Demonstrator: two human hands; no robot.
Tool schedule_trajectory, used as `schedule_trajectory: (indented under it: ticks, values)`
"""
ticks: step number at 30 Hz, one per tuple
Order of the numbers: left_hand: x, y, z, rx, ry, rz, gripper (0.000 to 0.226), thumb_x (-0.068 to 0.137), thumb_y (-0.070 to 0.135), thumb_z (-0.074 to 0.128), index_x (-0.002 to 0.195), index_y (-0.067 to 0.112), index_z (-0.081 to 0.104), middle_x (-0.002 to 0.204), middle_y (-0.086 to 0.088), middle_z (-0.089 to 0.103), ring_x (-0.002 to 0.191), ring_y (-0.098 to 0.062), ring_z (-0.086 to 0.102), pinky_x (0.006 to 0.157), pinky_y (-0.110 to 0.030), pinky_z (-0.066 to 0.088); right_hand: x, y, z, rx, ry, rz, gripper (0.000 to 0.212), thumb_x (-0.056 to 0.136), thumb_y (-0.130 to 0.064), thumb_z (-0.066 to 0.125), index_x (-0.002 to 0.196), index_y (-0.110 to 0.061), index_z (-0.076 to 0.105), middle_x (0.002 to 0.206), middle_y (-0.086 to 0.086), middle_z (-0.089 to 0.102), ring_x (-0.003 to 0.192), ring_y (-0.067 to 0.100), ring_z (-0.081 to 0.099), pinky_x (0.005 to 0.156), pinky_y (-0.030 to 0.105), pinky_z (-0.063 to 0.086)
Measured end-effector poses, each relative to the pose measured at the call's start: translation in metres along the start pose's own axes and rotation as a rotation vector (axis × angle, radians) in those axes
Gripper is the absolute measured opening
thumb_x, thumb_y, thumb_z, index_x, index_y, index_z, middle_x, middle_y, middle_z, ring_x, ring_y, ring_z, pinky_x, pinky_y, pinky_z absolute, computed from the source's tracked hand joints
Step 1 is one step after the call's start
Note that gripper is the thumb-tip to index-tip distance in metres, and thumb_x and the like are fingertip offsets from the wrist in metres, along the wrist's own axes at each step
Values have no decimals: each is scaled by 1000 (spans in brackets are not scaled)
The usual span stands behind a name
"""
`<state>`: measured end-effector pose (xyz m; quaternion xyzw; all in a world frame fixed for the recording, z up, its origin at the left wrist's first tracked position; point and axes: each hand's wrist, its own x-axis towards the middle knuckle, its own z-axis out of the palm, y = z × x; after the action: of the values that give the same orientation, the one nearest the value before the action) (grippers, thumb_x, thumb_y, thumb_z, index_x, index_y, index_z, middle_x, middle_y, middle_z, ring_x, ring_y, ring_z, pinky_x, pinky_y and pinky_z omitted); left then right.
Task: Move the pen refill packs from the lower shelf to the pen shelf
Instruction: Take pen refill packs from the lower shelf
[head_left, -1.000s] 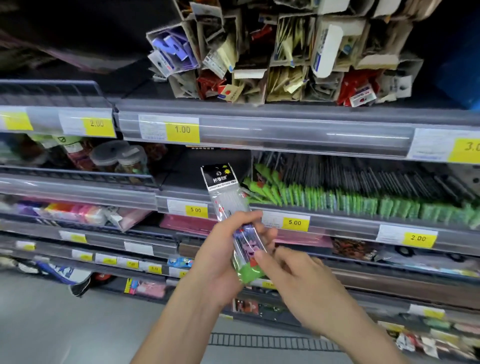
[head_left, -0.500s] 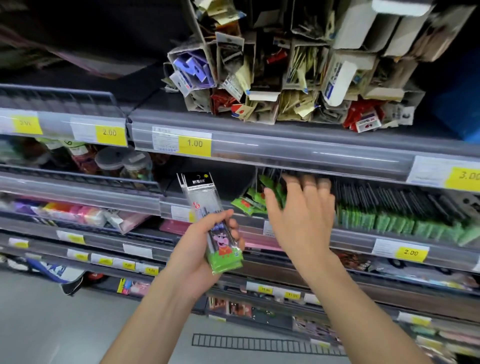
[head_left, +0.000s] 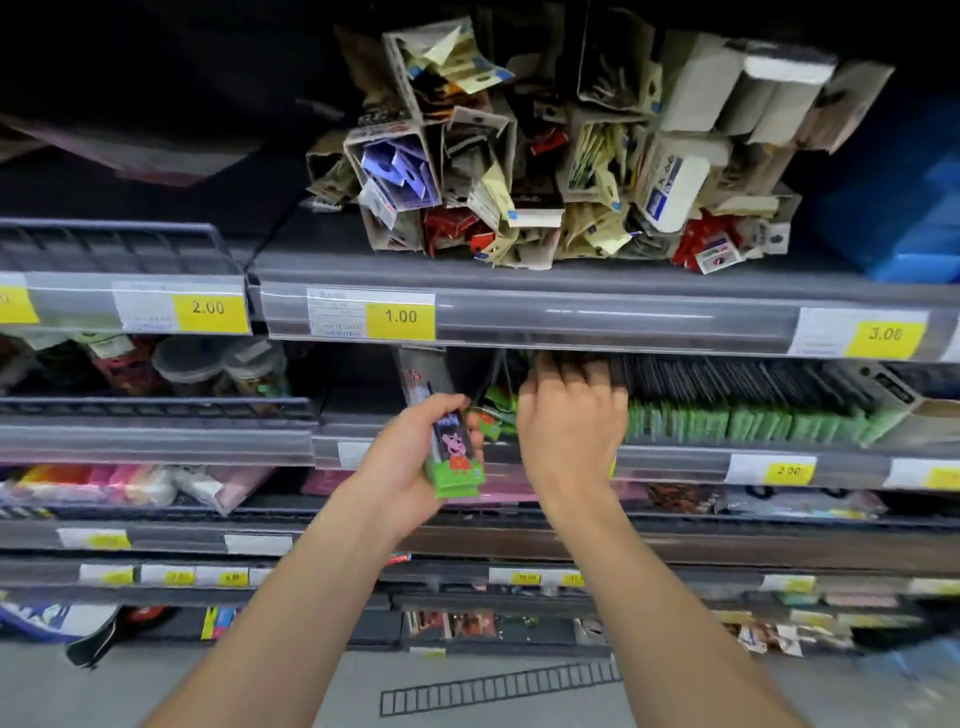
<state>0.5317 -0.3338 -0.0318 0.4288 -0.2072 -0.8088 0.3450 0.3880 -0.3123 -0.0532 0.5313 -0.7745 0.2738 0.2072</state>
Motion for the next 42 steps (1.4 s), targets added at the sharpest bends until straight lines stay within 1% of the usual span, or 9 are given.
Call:
schedule_trajectory:
  ticks: [7,9,12,18,23,29,34,38,42]
  values:
    - [9,1,-3,34,-22,30,30,102,29,62,125,8,59,90,-12,76,59,-18,59,56,-31,51,-16,-8,4,267,456,-158,15,95,-2,62,86,2,74,79,12,72,71,30,65,66,37,55]
    - [11,-4,-1,-6,-48,26,49,102,42,62,134,6,62,102,-13,77,72,-22,67,70,-36,57,-25,-11,0,340,480,-201,13,96,-1,64,97,6,75,91,14,76,79,29,68,77,34,58]
    - [8,-12,-2,-47,-123,16,72,93,65,63,138,8,67,130,-17,74,124,-32,68,106,-47,55,-51,-17,-5,373,471,-253,17,95,1,66,108,8,74,105,15,76,89,29,69,84,34,57]
    - [-5,-20,0,9,-235,32,82,74,71,74,124,6,71,114,-16,69,110,-30,69,112,-45,52,-84,-17,-8,344,360,-289,18,95,-2,69,110,4,75,113,15,75,92,32,70,84,39,57]
    - [-8,-23,-10,61,-220,-22,56,72,49,90,104,11,66,91,-9,67,85,-26,69,88,-40,54,-94,-20,-20,561,191,-312,33,95,-9,68,125,4,67,123,13,71,108,28,63,93,41,54]
    - [-11,-21,-18,-61,-194,-15,45,89,49,75,111,9,72,95,-13,76,85,-30,76,75,-40,64,-92,-10,-34,769,-145,-257,50,99,-26,58,143,-3,54,139,0,62,144,25,41,113,45,41]
    - [-11,-28,-22,-83,-178,-36,59,86,51,76,123,6,73,102,-10,75,97,-26,72,92,-41,61,-97,-7,-36,848,-205,-229,47,100,-26,58,141,-3,56,154,6,49,146,15,42,118,36,38]
    - [-16,-33,-28,-68,-215,-25,65,72,60,83,110,7,80,101,-12,77,95,-29,77,82,-43,65,-101,-7,-41,872,-266,-204,54,100,-43,58,139,-6,58,155,-1,48,147,10,39,118,34,36]
    - [-22,-34,-33,-20,-233,21,69,83,66,72,115,5,80,119,-21,76,109,-36,76,87,-48,63,-98,8,-48,820,-318,-318,66,98,-58,55,145,-13,55,161,-2,39,152,15,29,123,36,28]
